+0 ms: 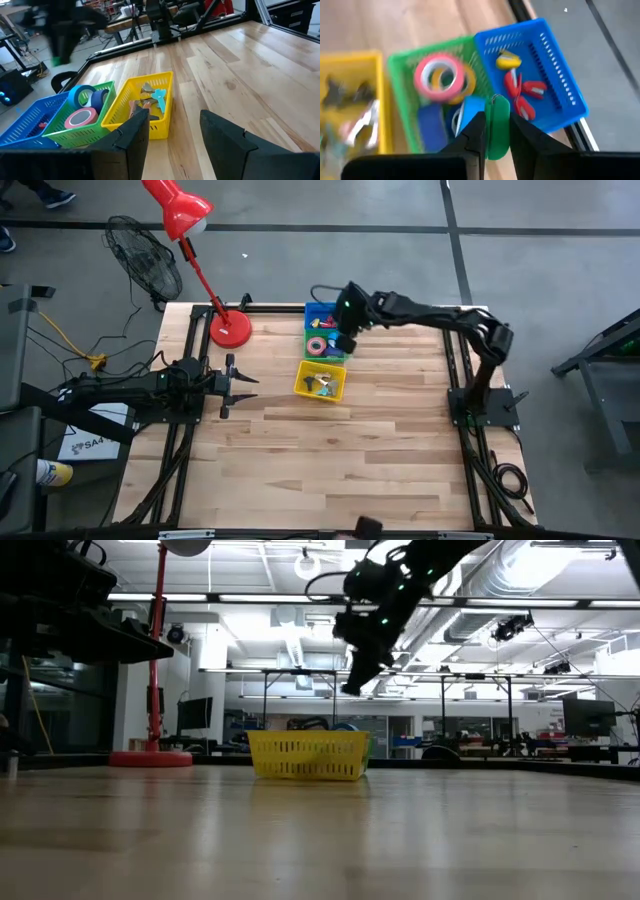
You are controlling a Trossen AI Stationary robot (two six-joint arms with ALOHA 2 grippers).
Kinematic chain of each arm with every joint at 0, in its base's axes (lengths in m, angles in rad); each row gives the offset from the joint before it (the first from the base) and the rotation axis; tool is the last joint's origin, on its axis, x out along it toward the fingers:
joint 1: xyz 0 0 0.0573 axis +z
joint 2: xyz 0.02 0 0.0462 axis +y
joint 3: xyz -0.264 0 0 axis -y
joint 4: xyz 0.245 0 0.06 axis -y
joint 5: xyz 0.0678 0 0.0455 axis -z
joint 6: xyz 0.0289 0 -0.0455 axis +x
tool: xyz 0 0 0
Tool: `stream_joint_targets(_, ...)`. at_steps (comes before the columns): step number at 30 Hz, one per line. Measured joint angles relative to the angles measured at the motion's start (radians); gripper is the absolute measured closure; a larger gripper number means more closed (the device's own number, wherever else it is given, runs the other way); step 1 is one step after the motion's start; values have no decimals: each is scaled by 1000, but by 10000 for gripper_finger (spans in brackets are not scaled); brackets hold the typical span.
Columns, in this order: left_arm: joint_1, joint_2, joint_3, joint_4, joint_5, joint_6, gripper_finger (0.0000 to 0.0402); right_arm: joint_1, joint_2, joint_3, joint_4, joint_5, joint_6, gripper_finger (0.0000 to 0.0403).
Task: Pick and place Stapler, Stapler remover, tape
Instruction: Put the green stapler into the blue bin
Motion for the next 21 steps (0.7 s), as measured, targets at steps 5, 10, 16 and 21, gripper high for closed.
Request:
stream_joint_targets(5, 0, 0, 0, 0, 0, 0, 229, -71, 125, 120, 5, -48, 105, 354)
stream_joint_targets(10, 0, 0, 0, 0, 0, 0, 229, -121, 246, 236, -25, -106, 222, 354)
stream_joint_targets(16, 0, 0, 0, 0, 0, 0, 229, -152, 354, 348, -107, -132, 351, 348)
stream_joint_targets(21, 0, 0, 0, 0, 0, 0, 229, -158, 407, 408, -159, -134, 354, 273)
